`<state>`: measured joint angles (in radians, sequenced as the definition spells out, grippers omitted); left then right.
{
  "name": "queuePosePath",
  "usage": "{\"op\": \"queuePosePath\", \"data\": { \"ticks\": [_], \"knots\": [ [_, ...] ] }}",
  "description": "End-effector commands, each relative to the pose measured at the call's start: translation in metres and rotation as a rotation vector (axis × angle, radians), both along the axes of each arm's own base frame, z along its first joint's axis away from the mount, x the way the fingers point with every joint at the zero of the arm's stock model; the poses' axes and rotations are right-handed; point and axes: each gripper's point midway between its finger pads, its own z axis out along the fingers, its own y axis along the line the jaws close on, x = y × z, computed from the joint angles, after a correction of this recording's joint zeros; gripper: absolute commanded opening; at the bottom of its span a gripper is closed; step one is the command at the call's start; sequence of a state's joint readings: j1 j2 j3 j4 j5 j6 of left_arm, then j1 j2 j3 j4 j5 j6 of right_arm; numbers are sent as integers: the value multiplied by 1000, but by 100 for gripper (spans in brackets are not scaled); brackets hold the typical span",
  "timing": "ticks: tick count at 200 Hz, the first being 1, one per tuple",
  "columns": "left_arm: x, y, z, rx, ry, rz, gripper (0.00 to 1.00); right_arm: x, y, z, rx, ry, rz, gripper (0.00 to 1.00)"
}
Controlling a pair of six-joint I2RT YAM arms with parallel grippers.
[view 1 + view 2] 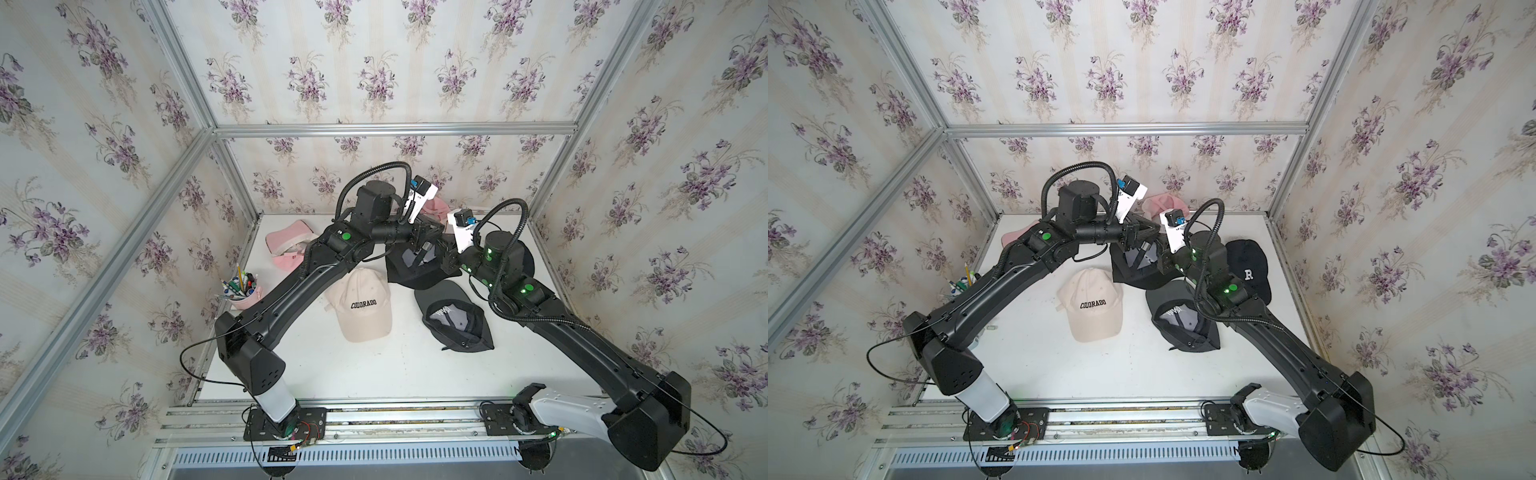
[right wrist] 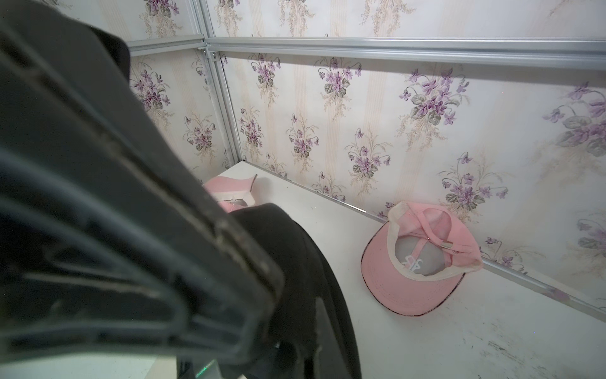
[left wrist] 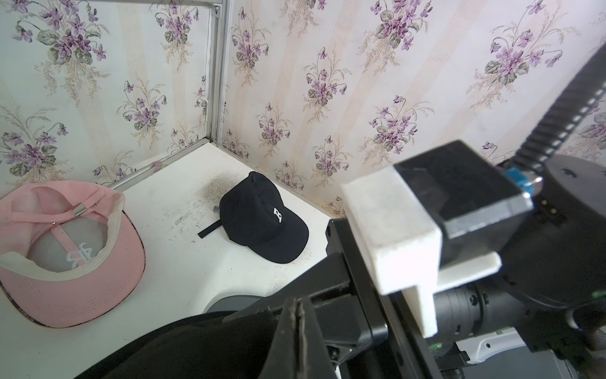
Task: Open the adjustable buckle of the baseball cap
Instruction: Open the adjustable buckle on the baseball cap.
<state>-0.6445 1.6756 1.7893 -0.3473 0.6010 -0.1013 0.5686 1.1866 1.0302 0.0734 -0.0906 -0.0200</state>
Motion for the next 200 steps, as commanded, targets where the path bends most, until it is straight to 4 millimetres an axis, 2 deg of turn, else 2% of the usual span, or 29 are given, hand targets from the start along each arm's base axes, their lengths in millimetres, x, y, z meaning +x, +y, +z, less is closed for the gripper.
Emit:
{"op": "queuePosePath", "data": {
  "ticks": [1, 78, 160, 182, 186, 200],
  "knots": [
    [-4, 2, 11, -15, -47, -10, 0, 4, 0, 14, 44, -32, -15, 0],
    [-22, 20, 24, -37, -110, 10, 0, 17, -5, 3, 82, 62, -70, 0],
    [-35, 31, 28, -51, -141, 15, 0, 20, 5, -4, 107, 142, -46, 0],
    [-38, 34, 30, -56, -154, 17, 0, 19, 3, -7, 115, 158, -56, 0],
    [-38, 34, 31, -56, -155, 16, 0, 27, -10, -7, 120, 159, -91, 0],
    [-39, 34, 28, -52, -150, 12, 0, 27, -9, -6, 129, 161, -83, 0]
  ]
}}
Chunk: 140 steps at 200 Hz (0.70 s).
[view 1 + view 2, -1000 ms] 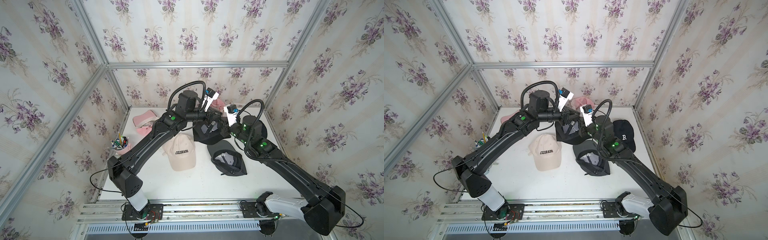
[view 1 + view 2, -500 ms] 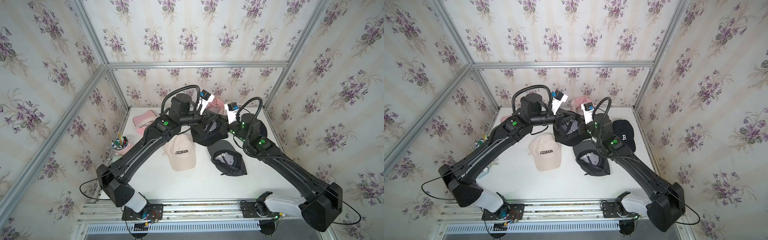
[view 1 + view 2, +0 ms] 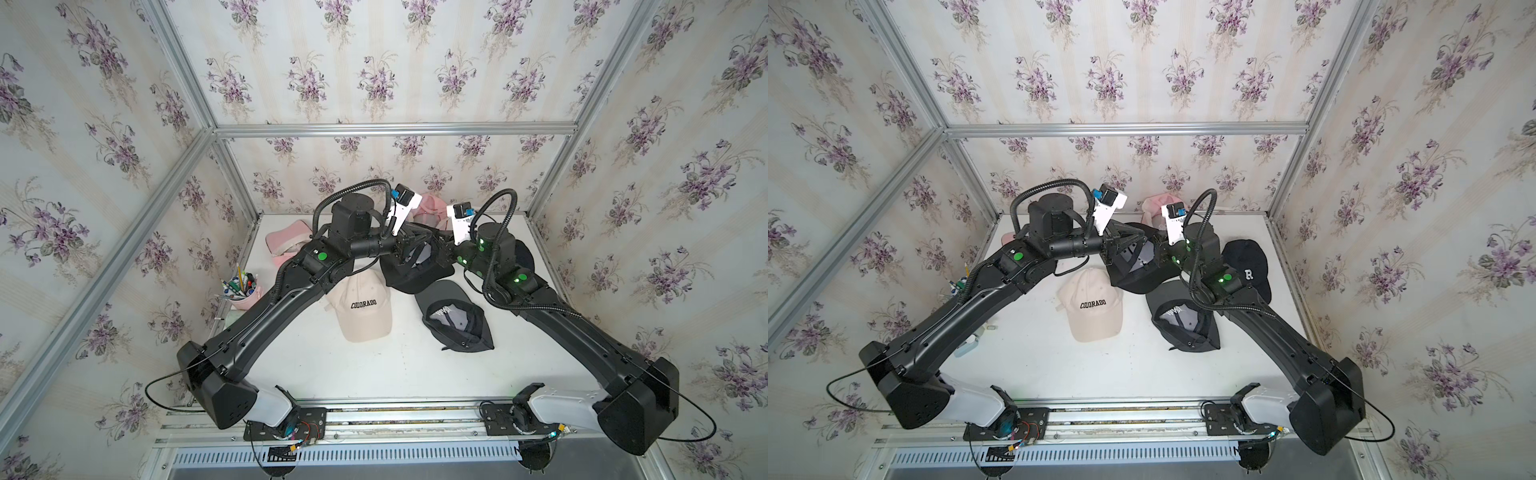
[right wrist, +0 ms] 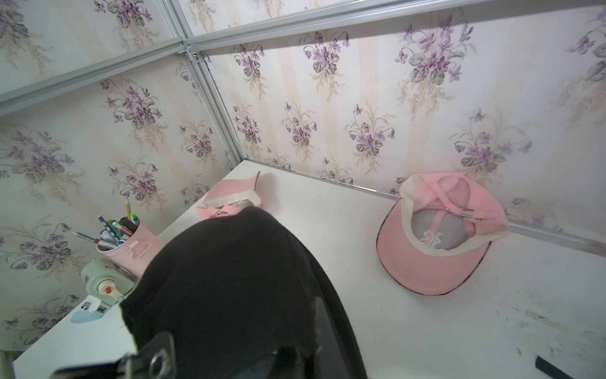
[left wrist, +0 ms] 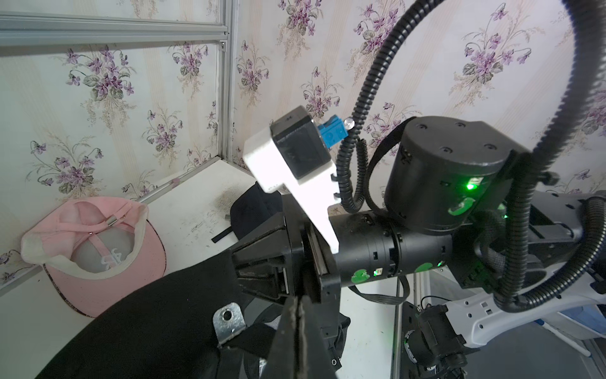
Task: Open the adjustable buckle of the baseball cap
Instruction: Open the adjustable buckle on the baseball cap, then pull the adjustable strap on the baseball cap.
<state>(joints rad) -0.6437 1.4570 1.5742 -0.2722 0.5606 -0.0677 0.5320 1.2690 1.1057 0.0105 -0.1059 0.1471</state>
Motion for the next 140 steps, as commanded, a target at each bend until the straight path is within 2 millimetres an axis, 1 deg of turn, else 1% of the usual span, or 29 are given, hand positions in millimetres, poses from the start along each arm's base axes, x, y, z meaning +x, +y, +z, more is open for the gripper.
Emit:
{"op": "queuePosePath", "data": {
  "ticks": [1, 19, 23, 34, 39, 48, 55, 57, 61, 76, 85, 87, 89, 112, 122, 140],
  "knots": [
    [-3, -2, 11, -24, -51, -21, 0, 5, -7, 6, 31, 1, -29, 0],
    [0, -3, 5, -13, -29, -16, 1, 4, -6, 9, 45, 3, -18, 0],
    [1, -3, 2, -9, -22, -11, 7, 3, -5, 10, 48, 3, -16, 0],
    [5, -1, 0, 4, -18, 9, 33, 2, -5, 14, 57, -2, -11, 0],
    [6, 0, 0, 7, -22, 20, 43, 2, -4, 15, 61, -4, -9, 0],
    [8, 2, 1, 11, -34, 35, 52, 1, -4, 18, 67, -10, -7, 0],
    [10, 5, 2, 15, -48, 57, 54, 1, -4, 20, 70, -13, -5, 0],
    [10, 6, 3, 15, -52, 62, 58, 1, -4, 21, 71, -13, -4, 0],
    [11, 8, 5, 14, -62, 77, 61, 1, -4, 22, 72, -14, -4, 0],
    [16, 18, 11, 24, -103, 138, 64, 1, -4, 25, 74, -13, -4, 0],
    [22, 21, 6, 37, -113, 176, 65, 2, -3, 25, 73, -12, -3, 0],
    [18, 27, 16, 25, -134, 193, 65, 2, -3, 25, 74, -11, -3, 0],
    [19, 31, 18, 23, -144, 211, 65, 2, -3, 26, 74, -11, -3, 0],
    [17, 46, 25, 7, -203, 279, 66, 3, -2, 27, 77, -8, 1, 0],
    [16, 50, 23, 12, -219, 290, 66, 3, -1, 28, 78, -8, 1, 0],
    [15, 53, 11, 38, -217, 300, 66, 4, 0, 32, 80, -7, 6, 0]
  ]
}}
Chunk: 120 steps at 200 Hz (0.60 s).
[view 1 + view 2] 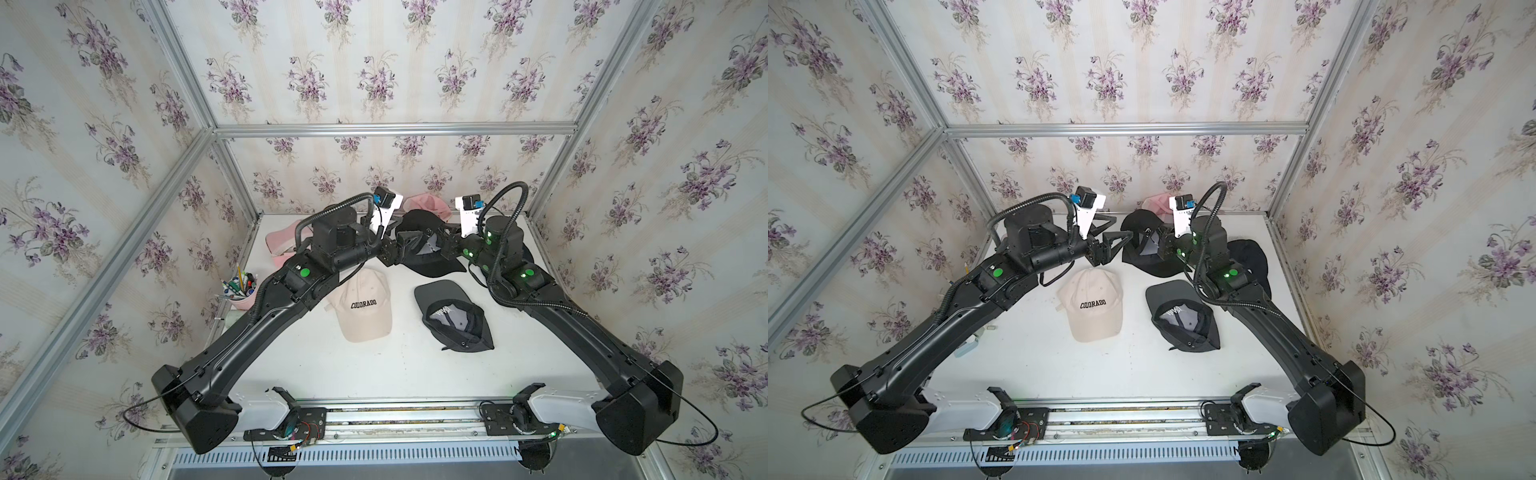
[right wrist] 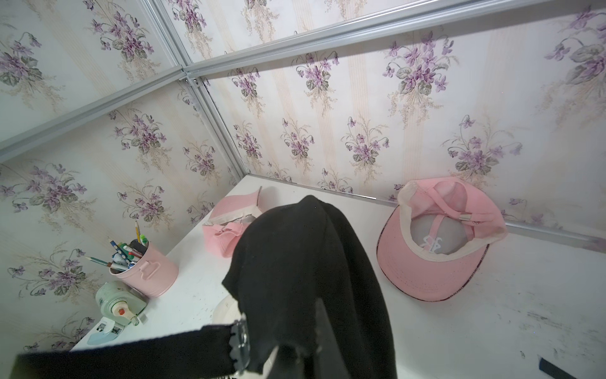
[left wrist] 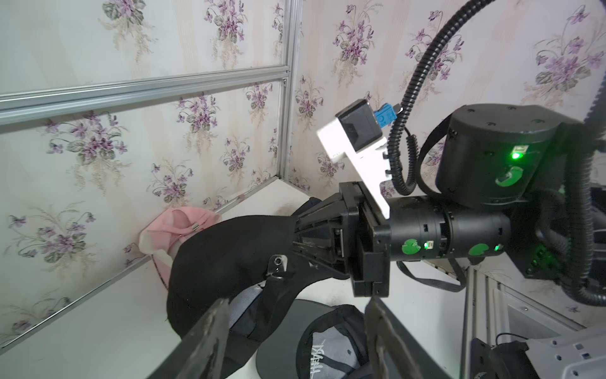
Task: Open the adjustable buckle of the baseball cap
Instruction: Pull the adjustable strap on the baseball cap.
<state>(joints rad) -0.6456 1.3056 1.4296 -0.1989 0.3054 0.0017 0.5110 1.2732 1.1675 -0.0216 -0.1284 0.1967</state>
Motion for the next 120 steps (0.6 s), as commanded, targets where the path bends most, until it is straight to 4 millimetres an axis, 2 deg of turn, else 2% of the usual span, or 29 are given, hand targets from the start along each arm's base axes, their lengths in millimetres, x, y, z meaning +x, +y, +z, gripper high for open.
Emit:
{"op": "queuePosePath", "data": {
  "ticks": [1, 26, 53, 120],
  "knots": [
    [8, 8, 0, 15, -63, 64, 66, 1, 4, 11, 25, -17, 16, 0],
    [7, 6, -24, 50, -50, 68, 65, 2, 6, 17, 27, -20, 23, 0],
    [3, -5, -37, 61, -89, 50, 65, 1, 7, 23, 34, -28, 29, 0],
    [23, -34, -51, 84, -140, 41, 66, 2, 11, 28, 36, -32, 43, 0]
  ]
}}
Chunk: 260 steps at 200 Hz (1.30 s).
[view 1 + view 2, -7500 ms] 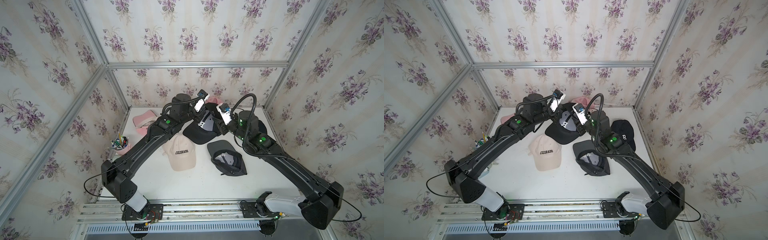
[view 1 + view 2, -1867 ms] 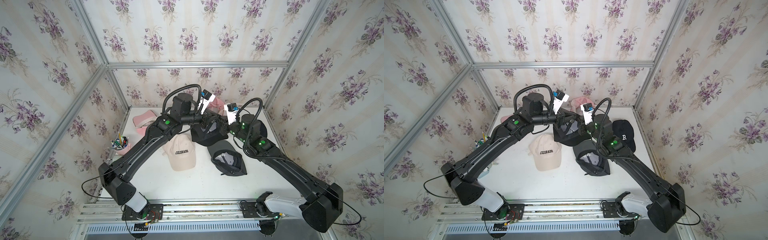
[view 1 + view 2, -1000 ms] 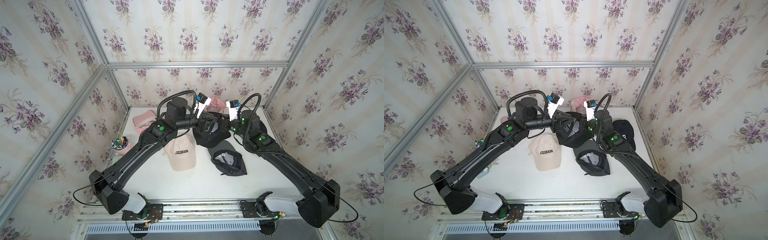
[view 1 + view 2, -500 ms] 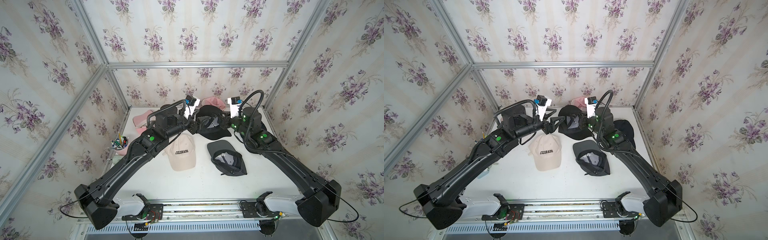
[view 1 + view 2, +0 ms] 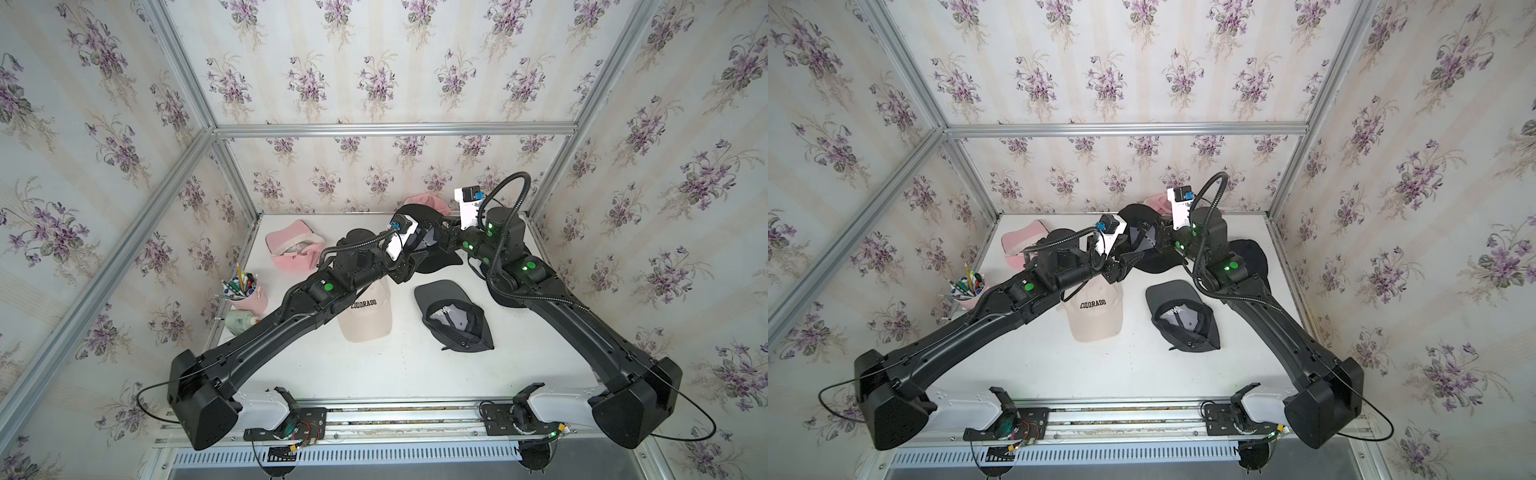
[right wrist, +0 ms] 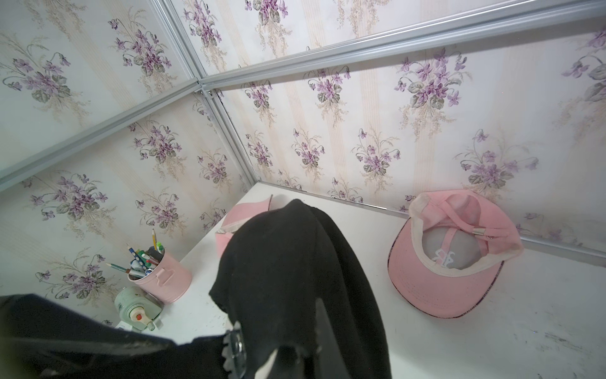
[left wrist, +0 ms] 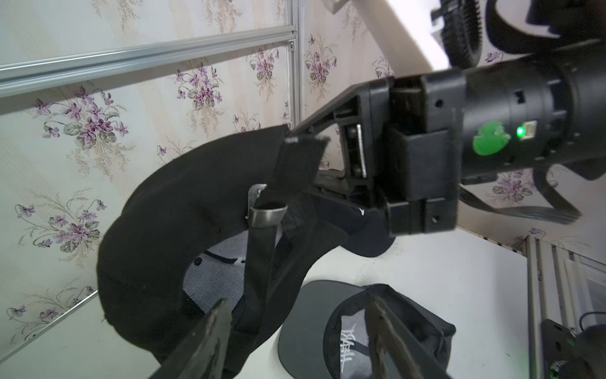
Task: Open the adjustable buckle of the baseball cap
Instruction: Pull the adjustable strap on the baseball cap.
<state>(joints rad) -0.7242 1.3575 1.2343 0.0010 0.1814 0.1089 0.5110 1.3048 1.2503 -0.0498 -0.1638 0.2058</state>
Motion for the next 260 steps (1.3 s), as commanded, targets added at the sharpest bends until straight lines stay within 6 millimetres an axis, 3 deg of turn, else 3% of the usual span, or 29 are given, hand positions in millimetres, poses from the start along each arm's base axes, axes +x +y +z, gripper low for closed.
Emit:
{"op": "queuePosePath", "data": {
  "ticks": [1, 62, 149, 175, 208, 260],
  "knots": [
    [11, -6, 19, -31, -84, 13, 66, 0, 2, 7, 13, -21, 10, 0],
    [37, -20, -2, 15, -45, 44, 68, -7, 5, 10, 13, -31, 42, 0],
    [47, -10, -20, 60, -20, 118, 66, -16, 11, 5, -2, -20, 108, 0],
    [48, -4, -20, 57, -26, 128, 56, -19, 11, 5, -10, -28, 117, 0],
    [49, 3, -19, 68, -44, 151, 34, -23, 11, 5, -12, -33, 133, 0],
    [46, 9, -12, 73, -61, 156, 16, -26, 14, 1, -21, -24, 154, 0]
  ]
}}
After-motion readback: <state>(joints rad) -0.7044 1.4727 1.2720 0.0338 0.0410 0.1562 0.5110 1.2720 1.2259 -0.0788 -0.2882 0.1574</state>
